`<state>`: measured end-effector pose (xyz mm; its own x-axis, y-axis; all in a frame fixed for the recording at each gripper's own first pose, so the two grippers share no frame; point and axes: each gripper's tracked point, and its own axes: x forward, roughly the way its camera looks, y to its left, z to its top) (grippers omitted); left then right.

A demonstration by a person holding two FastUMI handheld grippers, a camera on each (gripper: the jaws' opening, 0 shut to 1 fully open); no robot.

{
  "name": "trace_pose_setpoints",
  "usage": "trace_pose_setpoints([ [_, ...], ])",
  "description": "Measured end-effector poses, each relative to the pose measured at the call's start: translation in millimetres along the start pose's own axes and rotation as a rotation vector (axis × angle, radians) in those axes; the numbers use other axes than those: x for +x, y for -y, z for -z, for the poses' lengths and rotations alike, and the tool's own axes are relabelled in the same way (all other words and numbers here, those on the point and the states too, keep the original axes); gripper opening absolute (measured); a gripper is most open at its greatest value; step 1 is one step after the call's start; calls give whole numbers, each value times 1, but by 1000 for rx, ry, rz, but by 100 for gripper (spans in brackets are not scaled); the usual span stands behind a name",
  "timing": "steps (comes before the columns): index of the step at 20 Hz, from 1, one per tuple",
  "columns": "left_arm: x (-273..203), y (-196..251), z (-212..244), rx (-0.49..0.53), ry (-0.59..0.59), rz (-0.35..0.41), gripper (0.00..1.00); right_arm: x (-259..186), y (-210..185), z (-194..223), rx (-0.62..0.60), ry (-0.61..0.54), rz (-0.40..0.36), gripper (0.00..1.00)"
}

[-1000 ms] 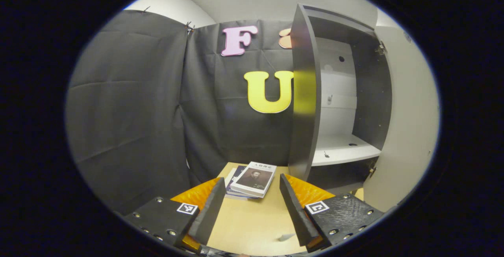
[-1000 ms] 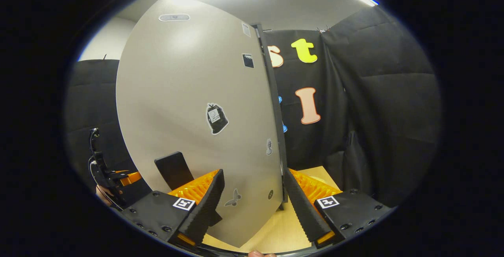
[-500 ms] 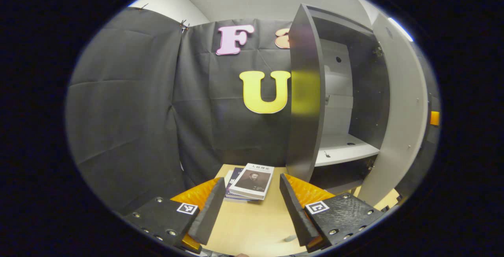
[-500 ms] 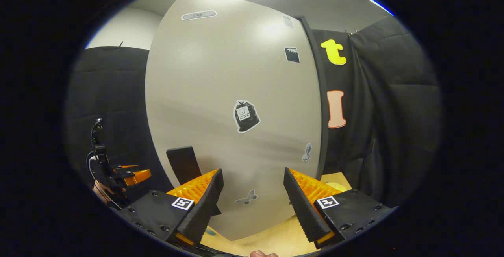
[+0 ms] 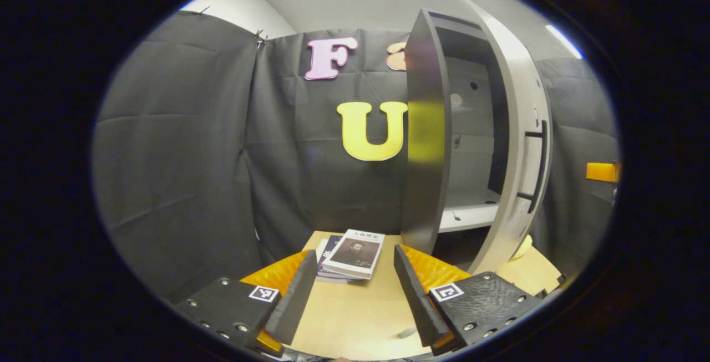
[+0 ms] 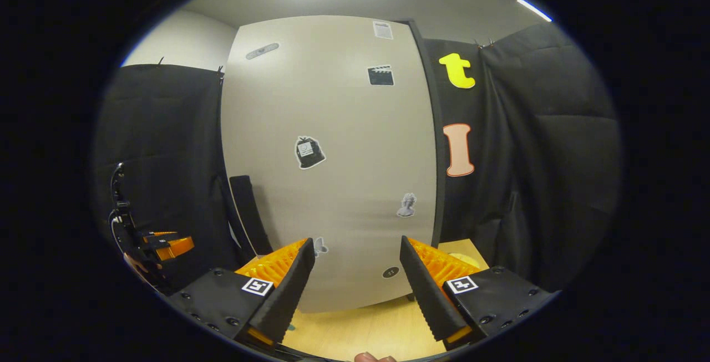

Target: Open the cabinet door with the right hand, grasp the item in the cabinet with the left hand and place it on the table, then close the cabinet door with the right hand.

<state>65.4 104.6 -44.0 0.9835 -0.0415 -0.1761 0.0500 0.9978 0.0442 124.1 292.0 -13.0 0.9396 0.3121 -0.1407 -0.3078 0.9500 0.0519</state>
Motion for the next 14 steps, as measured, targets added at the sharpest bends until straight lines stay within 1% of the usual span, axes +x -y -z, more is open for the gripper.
trace_pose_setpoints([
  [4, -16, 32, -7, -8, 21, 4, 84, -18, 44, -1, 18, 11, 33, 98],
  [7, -30, 51, -12, 4, 38, -12, 83, -27, 70, 3, 23, 15, 46, 98],
  [12, -49, 90, -21, -23, 64, -21, 83, -35, 103, 13, 46, 5, 26, 97],
  [14, -57, 104, -27, -21, 83, -33, 83, -38, 120, 19, 19, -9, 26, 98],
])
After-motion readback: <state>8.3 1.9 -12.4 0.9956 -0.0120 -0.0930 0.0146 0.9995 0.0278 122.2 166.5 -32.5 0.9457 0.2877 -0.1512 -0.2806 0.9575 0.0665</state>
